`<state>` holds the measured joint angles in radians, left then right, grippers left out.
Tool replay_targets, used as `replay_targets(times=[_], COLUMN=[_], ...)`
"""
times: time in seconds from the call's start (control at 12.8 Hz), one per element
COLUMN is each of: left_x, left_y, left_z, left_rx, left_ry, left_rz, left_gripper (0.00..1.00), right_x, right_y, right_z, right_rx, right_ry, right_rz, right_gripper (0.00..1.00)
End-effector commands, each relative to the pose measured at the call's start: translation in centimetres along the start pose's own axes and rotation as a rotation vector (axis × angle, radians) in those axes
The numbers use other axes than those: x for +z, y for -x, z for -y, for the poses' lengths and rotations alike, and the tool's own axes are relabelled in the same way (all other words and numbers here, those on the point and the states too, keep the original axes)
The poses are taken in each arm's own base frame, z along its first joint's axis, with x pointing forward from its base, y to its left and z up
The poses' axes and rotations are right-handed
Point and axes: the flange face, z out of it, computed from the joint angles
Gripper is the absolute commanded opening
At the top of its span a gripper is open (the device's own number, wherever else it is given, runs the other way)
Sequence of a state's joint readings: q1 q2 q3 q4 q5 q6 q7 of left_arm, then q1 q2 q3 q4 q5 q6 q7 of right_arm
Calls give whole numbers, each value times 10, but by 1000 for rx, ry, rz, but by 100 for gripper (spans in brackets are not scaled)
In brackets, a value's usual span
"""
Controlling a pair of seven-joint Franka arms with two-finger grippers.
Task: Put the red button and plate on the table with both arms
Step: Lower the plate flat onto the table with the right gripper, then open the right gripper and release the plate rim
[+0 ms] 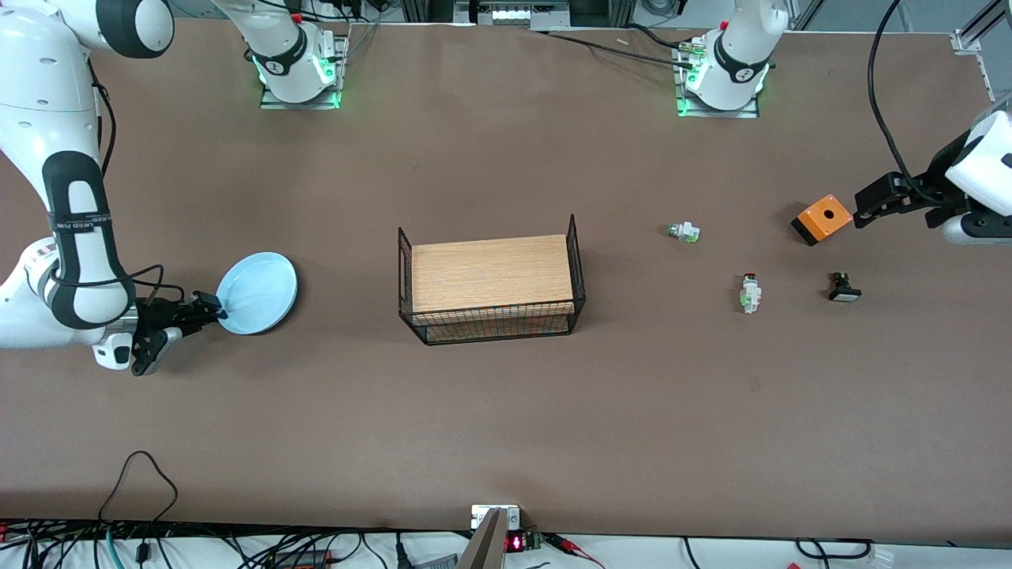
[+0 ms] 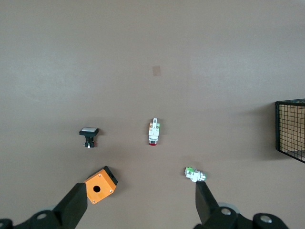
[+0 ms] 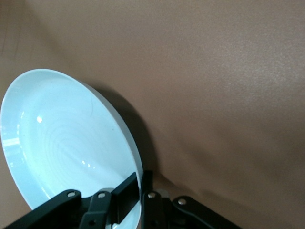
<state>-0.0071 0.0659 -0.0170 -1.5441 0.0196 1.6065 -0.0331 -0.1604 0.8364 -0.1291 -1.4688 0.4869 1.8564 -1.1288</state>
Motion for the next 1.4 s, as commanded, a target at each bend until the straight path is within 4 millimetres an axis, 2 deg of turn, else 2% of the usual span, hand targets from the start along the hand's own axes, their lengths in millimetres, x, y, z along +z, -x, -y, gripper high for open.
replay_targets(times=[0.0, 0.31, 0.39, 0.54, 0.62, 0.7, 0.78, 0.93, 1.25, 1.32], left_x=[-6, -6, -6, -6, -6, -6, -6, -6, -6, -6], left_y=[5, 5, 5, 5, 5, 5, 5, 5, 5, 5], left_z=[1, 1, 1, 1, 1, 1, 1, 1, 1, 1], left_rx=[-3, -4, -4, -6, -6, -6, -6, -6, -6, -6], left_ry=[27, 27, 27, 27, 27, 27, 27, 27, 27, 27], left_rz=[2, 2, 2, 2, 2, 2, 2, 2, 2, 2], left_gripper=[100, 100, 100, 100, 100, 100, 100, 100, 100, 100], right_x=[7, 5, 4, -11, -18, -20, -25, -51, -135, -146], right_y=[1, -1, -1, -8, -8, -9, -12, -24, -53, -58], right_z=[-6, -5, -5, -5, -4, -3, 0, 7, 38, 48], right_rx=[12, 15, 14, 7, 17, 24, 14, -23, -61, -13], right_ry=[-49, -58, -55, -40, -45, -67, -81, -77, 13, 29], right_rz=[-58, -83, -82, -110, -139, -156, -155, -154, -74, -53], right_gripper=[16, 35, 44, 77, 90, 99, 99, 100, 100, 100])
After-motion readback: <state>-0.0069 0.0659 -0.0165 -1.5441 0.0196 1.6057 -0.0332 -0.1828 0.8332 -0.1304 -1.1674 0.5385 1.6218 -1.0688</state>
